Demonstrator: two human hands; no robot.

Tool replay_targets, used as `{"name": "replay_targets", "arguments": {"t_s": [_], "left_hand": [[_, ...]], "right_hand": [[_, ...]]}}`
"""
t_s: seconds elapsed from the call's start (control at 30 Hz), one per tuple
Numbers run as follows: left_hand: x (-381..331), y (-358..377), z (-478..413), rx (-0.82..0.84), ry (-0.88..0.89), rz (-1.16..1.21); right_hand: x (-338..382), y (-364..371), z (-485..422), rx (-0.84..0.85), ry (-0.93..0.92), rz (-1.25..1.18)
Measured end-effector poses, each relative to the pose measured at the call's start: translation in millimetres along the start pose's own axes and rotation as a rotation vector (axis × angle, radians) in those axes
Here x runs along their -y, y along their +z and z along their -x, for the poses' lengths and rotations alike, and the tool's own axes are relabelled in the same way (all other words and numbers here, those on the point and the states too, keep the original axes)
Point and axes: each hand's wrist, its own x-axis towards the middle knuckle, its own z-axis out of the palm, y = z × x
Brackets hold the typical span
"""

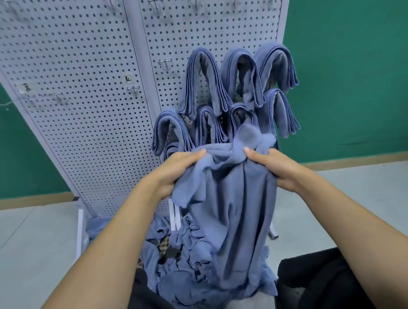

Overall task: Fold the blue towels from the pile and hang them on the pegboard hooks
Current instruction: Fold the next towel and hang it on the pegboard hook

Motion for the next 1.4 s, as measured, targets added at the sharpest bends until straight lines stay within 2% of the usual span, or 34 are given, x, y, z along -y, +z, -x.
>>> {"name": "replay_targets", "arguments": {"t_s": [0.1,0.17,0.23,0.37,0.43,0.5,0.6,0.67,0.73,0.83,0.9,0.97,1.03,1.1,1.3,1.4], "left_hand": [[-4,4,-4,-0.018,0.026,0.321],[-5,10,-6,0.000,0.039,0.425],[-4,14,-8,0.019,0.043,0.458],[1,18,-9,0.015,0.088,0.469],[3,22,-7,-0.078,0.126,0.319],[8,25,-3,-0.140,0.094,0.024],[24,27,0,-0.010,-0.023,-0.235],[33,29,-4,-0.001,-0.034,-0.244],[33,29,-6,-0.098,0.012,-0.200],[28,24,-10,-0.240,0.075,-0.001],[24,20,-9,-0.272,0.089,0.137],[22,18,-9,-0.257,0.096,0.173],[22,18,-7,-0.217,0.100,0.121],[24,21,-6,-0.215,0.113,-0.001],[26,28,-6,-0.515,0.246,-0.305],[25,27,-5,-0.559,0.307,-0.517]], "right_hand": [[-5,12,6,0.189,0.058,0.065],[-7,24,7,0.265,0.075,0.120],[-8,35,6,0.263,0.080,0.143],[-8,45,-4,0.160,0.055,0.041],[-7,44,-12,0.049,0.069,-0.049],[-3,41,-21,-0.079,0.123,-0.167],[-2,40,-30,-0.127,0.139,-0.252],[-1,41,-32,-0.112,0.114,-0.326],[0,37,-30,-0.111,0.098,-0.410],[5,31,-23,0.031,0.018,-0.422],[6,29,-17,0.135,-0.004,-0.292],[1,30,-11,0.197,0.030,-0.085],[-5,30,-11,0.152,0.057,0.015],[-6,30,-11,0.101,0.066,-0.014],[-4,33,-9,0.114,0.057,-0.150],[-2,35,-10,0.090,0.030,-0.212]]}}
